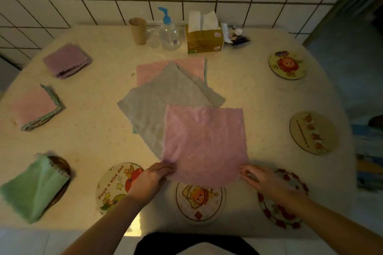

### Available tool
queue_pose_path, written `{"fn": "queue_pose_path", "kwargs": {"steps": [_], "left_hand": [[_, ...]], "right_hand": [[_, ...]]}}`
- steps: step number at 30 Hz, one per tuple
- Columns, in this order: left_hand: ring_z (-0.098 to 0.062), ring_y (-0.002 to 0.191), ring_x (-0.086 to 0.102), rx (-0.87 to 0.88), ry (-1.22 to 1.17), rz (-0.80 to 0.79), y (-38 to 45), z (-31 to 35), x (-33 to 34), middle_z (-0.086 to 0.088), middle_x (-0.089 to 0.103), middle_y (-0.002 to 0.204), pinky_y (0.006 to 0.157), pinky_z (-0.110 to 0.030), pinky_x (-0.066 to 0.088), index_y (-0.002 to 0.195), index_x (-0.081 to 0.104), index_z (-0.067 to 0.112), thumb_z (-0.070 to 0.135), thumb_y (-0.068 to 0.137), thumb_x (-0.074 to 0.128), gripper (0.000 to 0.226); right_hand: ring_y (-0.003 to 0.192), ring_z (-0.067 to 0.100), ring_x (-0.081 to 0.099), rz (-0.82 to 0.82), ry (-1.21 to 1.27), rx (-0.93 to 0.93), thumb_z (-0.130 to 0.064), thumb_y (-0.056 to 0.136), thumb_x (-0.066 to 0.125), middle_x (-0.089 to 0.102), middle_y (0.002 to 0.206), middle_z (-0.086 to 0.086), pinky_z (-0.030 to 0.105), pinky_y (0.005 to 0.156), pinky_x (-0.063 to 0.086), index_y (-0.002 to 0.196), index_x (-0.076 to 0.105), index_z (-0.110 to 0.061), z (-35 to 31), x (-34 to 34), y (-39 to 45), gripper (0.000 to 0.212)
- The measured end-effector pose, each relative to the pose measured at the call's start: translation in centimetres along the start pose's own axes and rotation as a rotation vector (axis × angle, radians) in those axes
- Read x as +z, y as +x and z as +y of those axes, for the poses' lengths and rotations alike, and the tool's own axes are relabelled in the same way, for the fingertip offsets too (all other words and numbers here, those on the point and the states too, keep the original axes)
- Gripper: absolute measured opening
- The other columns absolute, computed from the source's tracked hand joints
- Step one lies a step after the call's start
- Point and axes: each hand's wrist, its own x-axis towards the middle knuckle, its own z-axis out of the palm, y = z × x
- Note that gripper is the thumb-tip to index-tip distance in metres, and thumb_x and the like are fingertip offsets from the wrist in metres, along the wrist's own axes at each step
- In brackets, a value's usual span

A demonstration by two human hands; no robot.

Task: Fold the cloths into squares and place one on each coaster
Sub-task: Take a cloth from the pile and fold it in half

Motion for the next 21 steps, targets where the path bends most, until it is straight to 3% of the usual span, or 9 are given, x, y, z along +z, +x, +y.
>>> {"fn": "queue_pose_path", "kwargs": {"steps": [2,5,9,12,16,21], "left_hand": [[-0.001,0.098,0.057,-0.085,-0.032,0.011,0.9,0.2,-1.1,0.014,0.065,0.109,0.088,-0.013,0.042,0.112,0.069,0.029,0.012,0.084,0.066,0.033],[-0.006,0.083,0.059,-0.338,-0.190,0.079,3.2,-0.1,-3.2,0.010,0.066,0.095,0.077,-0.020,0.046,0.107,0.071,0.023,0.017,0.085,0.068,0.022],[-0.016,0.070,0.055,-0.532,-0.481,0.229,7.9,-0.6,-6.0,-0.006,0.062,0.074,0.063,-0.024,0.042,0.085,0.068,0.010,0.017,0.081,0.074,0.010],[-0.016,0.070,0.057,-0.668,-0.704,0.328,11.8,-0.8,-6.9,-0.003,0.062,0.071,0.067,-0.028,0.050,0.077,0.066,0.009,0.020,0.079,0.076,0.015],[-0.017,0.070,0.058,-0.734,-0.773,0.338,15.8,-1.3,-6.5,-0.009,0.065,0.078,0.069,-0.030,0.051,0.084,0.069,0.004,0.021,0.081,0.075,0.018],[-0.021,0.073,0.058,-0.780,-0.771,0.336,16.8,-2.9,-5.5,-0.008,0.064,0.073,0.081,-0.045,0.053,0.072,0.066,0.013,0.021,0.079,0.077,0.015]], "right_hand": [[0.070,0.005,0.061,0.051,0.040,0.027,-0.061,0.087,0.040,0.062,0.078,-0.012,0.029,0.066,0.053,0.087,0.055,-0.025,-0.1,-0.6,0.7,0.039],[0.072,0.004,0.062,0.227,0.158,0.081,-0.039,0.084,0.061,0.064,0.075,-0.011,0.026,0.066,0.054,0.080,0.056,-0.029,0.3,-2.6,3.0,0.012],[0.072,0.005,0.063,0.372,0.253,0.132,-0.021,0.084,0.068,0.066,0.076,-0.007,0.019,0.066,0.049,0.081,0.060,-0.018,0.8,-5.5,7.4,0.009],[0.068,0.013,0.062,0.412,0.195,0.124,-0.016,0.086,0.066,0.064,0.073,-0.003,0.025,0.062,0.048,0.082,0.055,-0.022,1.3,-6.6,11.1,0.013],[0.070,0.015,0.062,0.400,0.153,0.212,-0.015,0.087,0.064,0.066,0.077,0.002,0.025,0.063,0.046,0.085,0.059,-0.013,2.6,-6.8,14.9,0.006],[0.069,0.015,0.060,0.391,0.125,0.236,-0.013,0.087,0.064,0.070,0.079,0.009,0.023,0.061,0.040,0.085,0.062,-0.008,3.5,-6.6,16.3,0.006]]}}
